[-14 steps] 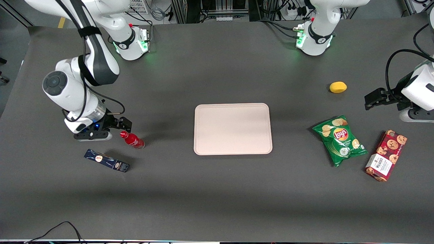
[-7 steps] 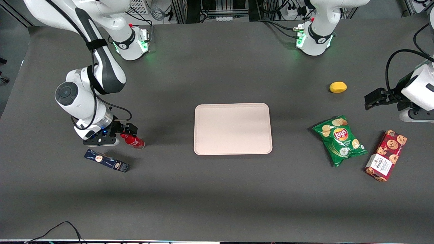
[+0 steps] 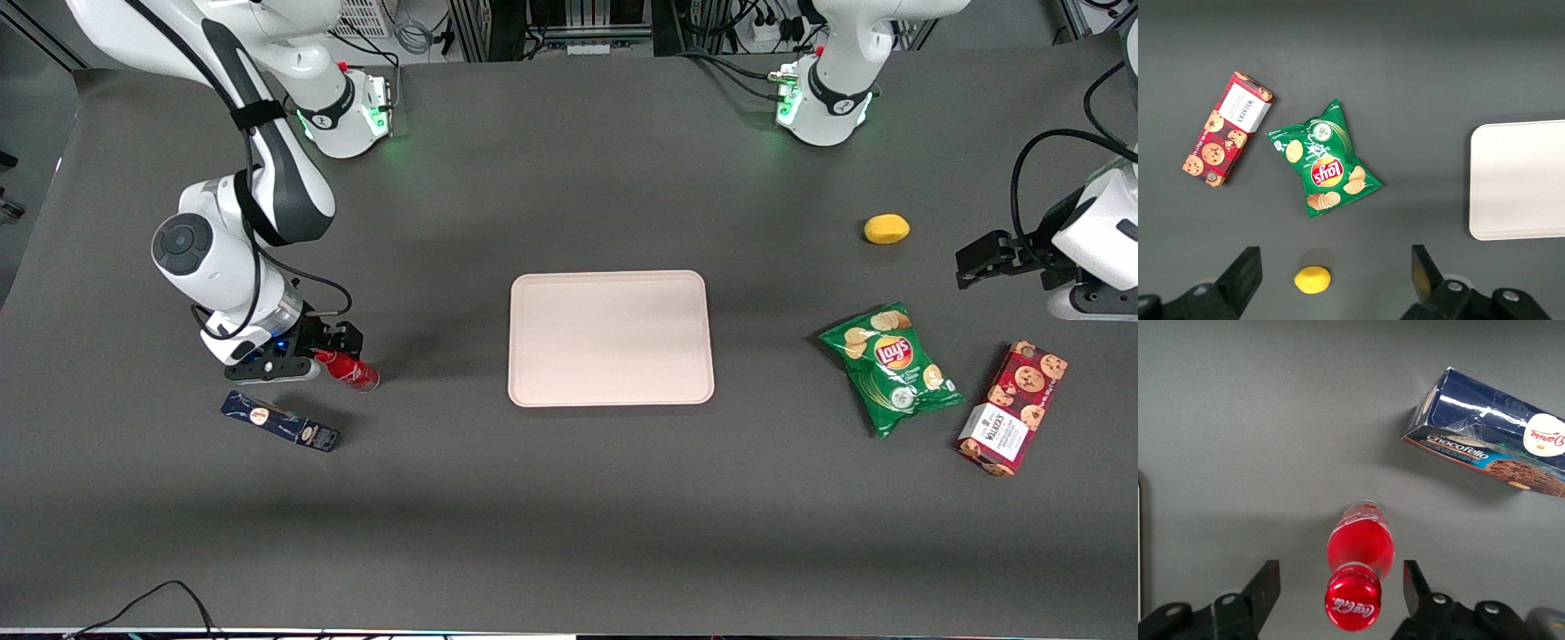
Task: Place coke bottle on tray
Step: 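Lower the right gripper around the bottle's cap end and close it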
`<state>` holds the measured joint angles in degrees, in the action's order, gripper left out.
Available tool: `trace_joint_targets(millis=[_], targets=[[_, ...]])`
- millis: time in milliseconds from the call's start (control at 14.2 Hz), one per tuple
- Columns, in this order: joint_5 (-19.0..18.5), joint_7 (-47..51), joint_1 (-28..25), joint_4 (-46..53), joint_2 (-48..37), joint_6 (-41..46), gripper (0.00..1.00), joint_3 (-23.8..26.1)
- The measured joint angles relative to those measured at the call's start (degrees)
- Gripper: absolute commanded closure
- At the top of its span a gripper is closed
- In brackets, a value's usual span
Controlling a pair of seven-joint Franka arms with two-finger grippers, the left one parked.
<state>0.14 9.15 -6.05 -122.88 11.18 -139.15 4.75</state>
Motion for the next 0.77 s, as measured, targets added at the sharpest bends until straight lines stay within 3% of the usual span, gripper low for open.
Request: trace_joint_targets(millis=[211, 281, 773], targets=[[-0.1, 0.0, 0.0, 0.0, 0.0, 0.0, 0.94, 0.0], [-0.1, 0.0, 0.0, 0.0, 0.0, 0.0, 1.00, 0.0], [-0.2, 0.0, 0.0, 0.2, 0.0, 0.4, 1.00, 0.0]])
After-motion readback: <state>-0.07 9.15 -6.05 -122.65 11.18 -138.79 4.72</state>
